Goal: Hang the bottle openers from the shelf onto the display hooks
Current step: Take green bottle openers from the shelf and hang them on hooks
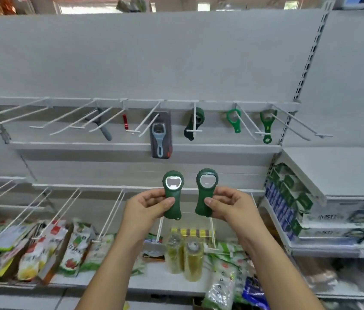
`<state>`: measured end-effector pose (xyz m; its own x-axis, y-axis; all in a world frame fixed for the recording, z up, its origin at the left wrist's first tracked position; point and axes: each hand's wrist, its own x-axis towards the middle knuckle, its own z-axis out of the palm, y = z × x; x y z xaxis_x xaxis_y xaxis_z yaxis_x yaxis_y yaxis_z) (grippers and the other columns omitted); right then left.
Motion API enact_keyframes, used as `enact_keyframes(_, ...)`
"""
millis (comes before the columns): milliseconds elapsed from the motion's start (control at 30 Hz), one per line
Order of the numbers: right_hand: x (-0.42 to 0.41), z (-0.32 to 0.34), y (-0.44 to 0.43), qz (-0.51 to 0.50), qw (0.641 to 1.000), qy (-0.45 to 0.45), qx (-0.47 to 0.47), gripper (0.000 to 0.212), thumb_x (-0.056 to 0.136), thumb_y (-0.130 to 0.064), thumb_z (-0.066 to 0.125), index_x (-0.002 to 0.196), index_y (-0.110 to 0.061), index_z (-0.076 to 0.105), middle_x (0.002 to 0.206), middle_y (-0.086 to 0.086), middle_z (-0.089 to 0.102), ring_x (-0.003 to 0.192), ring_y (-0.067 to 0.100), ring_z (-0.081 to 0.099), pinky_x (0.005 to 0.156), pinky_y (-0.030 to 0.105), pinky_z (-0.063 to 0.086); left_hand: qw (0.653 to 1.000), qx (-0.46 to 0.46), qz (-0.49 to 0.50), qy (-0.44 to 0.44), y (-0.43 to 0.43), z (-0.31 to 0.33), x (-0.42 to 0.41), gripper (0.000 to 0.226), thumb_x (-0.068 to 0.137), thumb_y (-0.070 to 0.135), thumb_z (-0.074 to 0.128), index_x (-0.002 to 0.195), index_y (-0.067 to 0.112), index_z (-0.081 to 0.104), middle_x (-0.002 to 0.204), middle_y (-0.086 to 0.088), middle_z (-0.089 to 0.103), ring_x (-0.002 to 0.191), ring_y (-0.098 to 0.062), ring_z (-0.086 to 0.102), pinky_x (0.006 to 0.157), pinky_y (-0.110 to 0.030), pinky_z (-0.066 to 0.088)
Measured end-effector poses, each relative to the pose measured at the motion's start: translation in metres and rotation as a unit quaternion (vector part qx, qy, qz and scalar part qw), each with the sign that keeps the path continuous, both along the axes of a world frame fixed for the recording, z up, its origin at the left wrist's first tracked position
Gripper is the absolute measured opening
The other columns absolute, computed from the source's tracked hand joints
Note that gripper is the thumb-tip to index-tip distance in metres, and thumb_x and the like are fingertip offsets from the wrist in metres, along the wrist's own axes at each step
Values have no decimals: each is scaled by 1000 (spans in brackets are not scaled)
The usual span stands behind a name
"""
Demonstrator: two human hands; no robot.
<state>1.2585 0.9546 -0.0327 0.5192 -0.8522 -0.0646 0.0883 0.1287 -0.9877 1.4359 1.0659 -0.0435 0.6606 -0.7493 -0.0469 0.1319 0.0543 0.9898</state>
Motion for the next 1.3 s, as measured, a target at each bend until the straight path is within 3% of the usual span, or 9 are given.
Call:
enact_keyframes(200, 30, 13, 3, -35, 999, -14, -25, 21, 86, 5, 70, 107, -2, 69, 100, 26, 74, 94, 34, 74, 78, 34, 63, 999, -23, -42, 1, -15, 2, 42, 25, 78, -2, 79, 98, 12, 74, 86, -6, 78, 79, -14, 72, 66, -23, 59)
enact_keyframes(633, 63, 29, -23, -66, 993, -88, -43, 21, 90, 3, 67, 110, -1, 67, 98, 21, 76, 94, 35, 74, 81, 41, 62, 997, -31, -65, -15, -35, 3, 59, 24, 79, -3, 77, 99, 11, 74, 92, -12, 77, 83, -19, 71, 68, -24, 59)
enact_keyframes(900, 84, 26, -44, -61, 993, -99, -22, 19, 90, 2, 67, 108, -1, 69, 99, 19, 76, 93, 31, 75, 81, 38, 62, 998, -30, -46, -16, -35, -3, 64, 23, 79, -3, 77, 97, 11, 75, 90, -10, 78, 82, -19, 72, 68, -25, 60)
enact_keyframes(1100, 95, 19, -60, -80, 991, -109, -12, 13, 90, 0, 68, 103, 1, 70, 93, 20, 77, 91, 33, 75, 80, 42, 62, 999, -16, -37, -24, -34, -3, 70, 25, 79, 0, 78, 100, 13, 75, 93, -8, 79, 89, -23, 73, 77, -34, 60)
enact_keyframes(1300, 115, 16, -84, -86, 989, -119, 25, 10, 90, 0, 68, 100, -1, 66, 97, 19, 75, 96, 35, 74, 80, 39, 62, 999, -7, -33, -25, -30, -6, 76, 25, 78, 1, 79, 100, 13, 75, 93, -8, 79, 91, -23, 73, 76, -31, 58)
